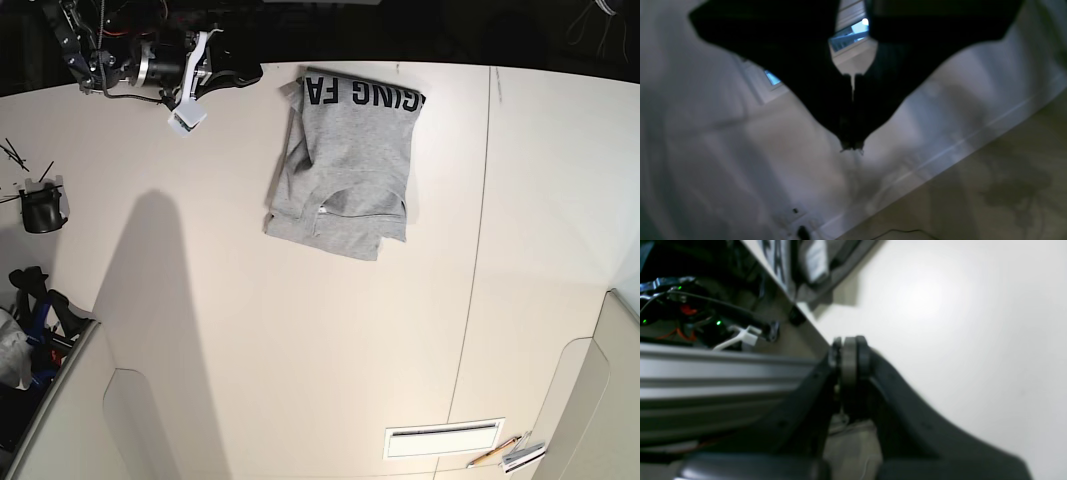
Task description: Fold the T-shirt properly
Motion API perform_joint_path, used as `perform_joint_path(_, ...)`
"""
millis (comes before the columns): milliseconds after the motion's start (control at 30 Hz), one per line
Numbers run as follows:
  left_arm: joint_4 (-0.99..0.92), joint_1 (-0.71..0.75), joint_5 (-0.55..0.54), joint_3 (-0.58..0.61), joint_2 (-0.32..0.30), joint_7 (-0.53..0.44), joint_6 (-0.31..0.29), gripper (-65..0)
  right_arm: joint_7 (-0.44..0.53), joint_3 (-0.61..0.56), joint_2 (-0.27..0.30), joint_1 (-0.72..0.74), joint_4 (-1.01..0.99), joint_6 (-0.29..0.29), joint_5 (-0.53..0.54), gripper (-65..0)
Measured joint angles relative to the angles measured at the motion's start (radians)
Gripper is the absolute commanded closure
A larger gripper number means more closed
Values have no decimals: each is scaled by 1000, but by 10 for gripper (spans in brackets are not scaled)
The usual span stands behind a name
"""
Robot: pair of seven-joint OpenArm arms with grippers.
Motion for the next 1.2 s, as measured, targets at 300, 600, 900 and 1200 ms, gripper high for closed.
perform_joint_path(300,95,101,2,1,-2,3,-3,0,-154,-22,-3,-92,242,-154,-155,0)
perform_joint_path(600,283,260,-14,7,2,-12,24,0,-355,161,99,-342,581,-312,-284,0)
perform_joint_path(900,369,252,0,-5,-27,27,25,0,-320,224,160,-388,754,-334,-275,0)
perform_joint_path(1200,369,244,2,-8,-35,23,24,0,-297,220,154,-504,821,-329,-259,0)
